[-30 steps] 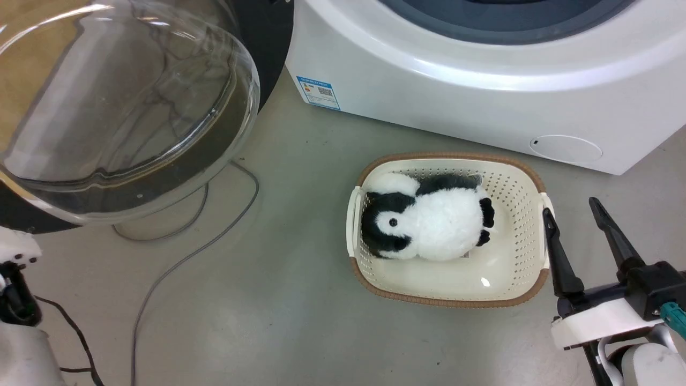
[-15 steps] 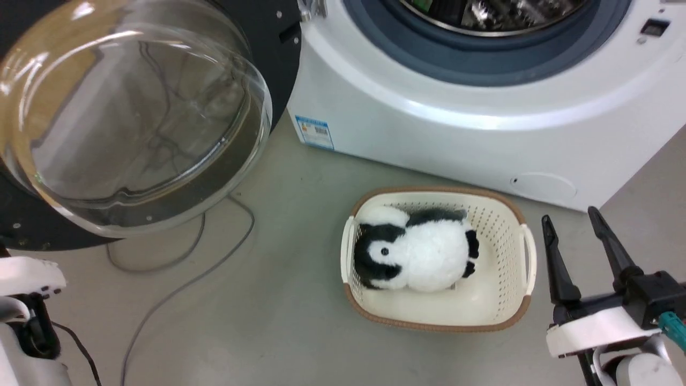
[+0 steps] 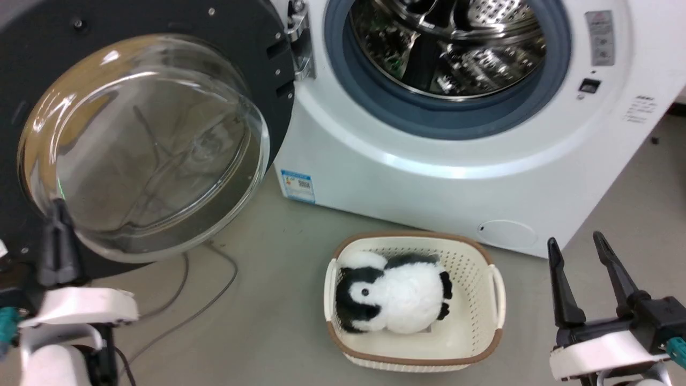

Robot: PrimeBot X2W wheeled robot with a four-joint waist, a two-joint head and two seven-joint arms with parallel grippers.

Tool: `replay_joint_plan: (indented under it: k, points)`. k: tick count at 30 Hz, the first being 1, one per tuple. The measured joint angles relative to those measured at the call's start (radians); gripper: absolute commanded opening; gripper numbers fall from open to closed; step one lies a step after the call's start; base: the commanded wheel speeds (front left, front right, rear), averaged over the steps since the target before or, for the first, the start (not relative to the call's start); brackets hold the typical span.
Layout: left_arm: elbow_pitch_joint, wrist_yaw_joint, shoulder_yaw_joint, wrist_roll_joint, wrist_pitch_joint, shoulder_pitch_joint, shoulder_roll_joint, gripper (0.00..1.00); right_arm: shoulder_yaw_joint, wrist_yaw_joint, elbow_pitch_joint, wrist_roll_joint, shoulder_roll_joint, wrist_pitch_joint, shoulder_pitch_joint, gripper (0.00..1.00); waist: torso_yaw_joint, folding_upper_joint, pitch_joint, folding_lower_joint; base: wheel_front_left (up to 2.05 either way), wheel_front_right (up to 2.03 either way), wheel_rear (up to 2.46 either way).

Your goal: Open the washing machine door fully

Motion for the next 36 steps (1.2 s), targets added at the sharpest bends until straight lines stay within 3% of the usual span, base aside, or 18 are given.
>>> replay_joint_plan:
  k: [4,5,6,7,26,31,32,36]
  points:
    - [-0.008,-0.002,-0.071,-0.022,0.0,0.046,-0.008,0.0,-0.005,0.0,-0.009,0.02,0.0,0.0,0.028,1.0,-0.024,0.0,-0.036,0.0,0.0,0.0,0.0]
    - [-0.009,-0.003,-0.088,-0.033,0.0,0.06,-0.01,0.24,-0.006,0.0,-0.011,0.024,0.0,0.0,0.036,1.0,-0.029,0.0,-0.045,0.0,0.0,0.0,0.0]
    - [-0.009,-0.007,-0.107,-0.042,0.0,0.074,-0.012,0.74,-0.006,0.0,-0.012,0.025,0.0,0.0,0.044,1.0,-0.035,0.0,-0.054,0.0,0.0,0.0,0.0]
    - [-0.009,-0.009,-0.122,-0.048,0.0,0.088,-0.013,1.0,-0.006,0.0,-0.013,0.026,0.0,0.0,0.051,1.0,-0.041,0.0,-0.063,0.0,0.0,0.0,0.0]
    - [-0.023,-0.007,-0.325,-0.126,0.0,0.224,-0.017,1.0,0.004,0.0,-0.039,0.061,0.001,0.0,0.108,1.0,-0.197,0.0,-0.132,-0.0001,0.0,0.0,0.0]
    - [-0.008,0.028,-0.331,-0.13,0.0,0.234,-0.017,1.0,0.014,0.0,-0.033,0.068,0.001,0.0,0.118,1.0,-0.234,0.0,-0.137,-0.0001,0.0,0.0,0.0]
    - [-0.002,0.035,-0.332,-0.13,0.0,0.237,-0.017,0.0,0.016,0.0,-0.031,0.068,0.001,0.0,0.123,0.0,-0.24,0.0,-0.138,0.0,0.0,0.0,0.0]
    - [0.002,0.035,-0.334,-0.13,0.002,0.238,-0.017,0.0,0.016,0.0,-0.03,0.068,0.001,0.001,0.124,0.0,-0.246,0.0,-0.139,0.0,0.0,0.0,0.0]
